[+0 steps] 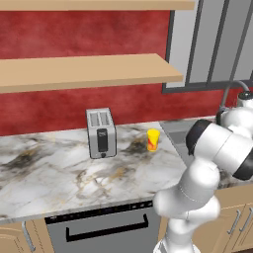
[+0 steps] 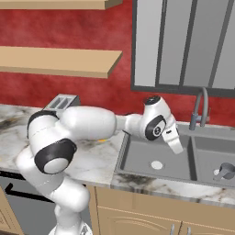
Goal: Move any existing items from the left basin to the right basin for drying. Then move the cup from the counter to the left basin of the sink for washing.
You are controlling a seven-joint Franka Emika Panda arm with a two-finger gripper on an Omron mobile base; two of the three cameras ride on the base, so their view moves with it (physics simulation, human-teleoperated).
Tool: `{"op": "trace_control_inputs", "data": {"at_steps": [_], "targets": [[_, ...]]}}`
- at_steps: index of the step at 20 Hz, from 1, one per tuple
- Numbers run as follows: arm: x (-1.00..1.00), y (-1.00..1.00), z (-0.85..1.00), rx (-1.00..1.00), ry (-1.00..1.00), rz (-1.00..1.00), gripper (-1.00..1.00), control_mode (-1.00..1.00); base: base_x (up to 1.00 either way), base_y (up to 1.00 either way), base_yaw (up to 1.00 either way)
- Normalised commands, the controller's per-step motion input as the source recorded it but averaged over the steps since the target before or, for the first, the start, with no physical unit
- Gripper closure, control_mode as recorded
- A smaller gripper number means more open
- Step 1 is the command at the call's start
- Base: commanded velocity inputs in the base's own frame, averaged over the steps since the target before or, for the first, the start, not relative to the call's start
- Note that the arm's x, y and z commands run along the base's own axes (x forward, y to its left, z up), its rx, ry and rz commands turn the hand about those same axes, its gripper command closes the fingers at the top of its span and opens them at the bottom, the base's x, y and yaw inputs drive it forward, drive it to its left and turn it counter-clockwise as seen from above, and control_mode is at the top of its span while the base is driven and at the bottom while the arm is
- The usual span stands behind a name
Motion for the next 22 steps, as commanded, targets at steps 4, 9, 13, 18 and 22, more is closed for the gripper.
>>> {"op": "trace_control_inputs", "data": {"at_steps": [4, 9, 13, 18, 22], "targets": [[0.00, 0.59, 0.42, 0.02, 0.12, 0.00, -1.00, -1.00, 0.00, 0.00, 0.00], [0.00, 0.58, 0.46, 0.06, 0.16, 0.00, -1.00, -1.00, 0.00, 0.00, 0.00], [0.00, 0.49, 0.49, 0.08, 0.17, 0.01, -1.00, -1.00, 0.00, 0.00, 0.00], [0.00, 0.45, 0.45, 0.09, 0.15, 0.05, -1.00, -1.00, 0.00, 0.00, 0.00], [-0.05, 0.47, 0.17, 0.06, 0.06, 0.05, -1.00, -1.00, 0.00, 0.00, 0.00]]}}
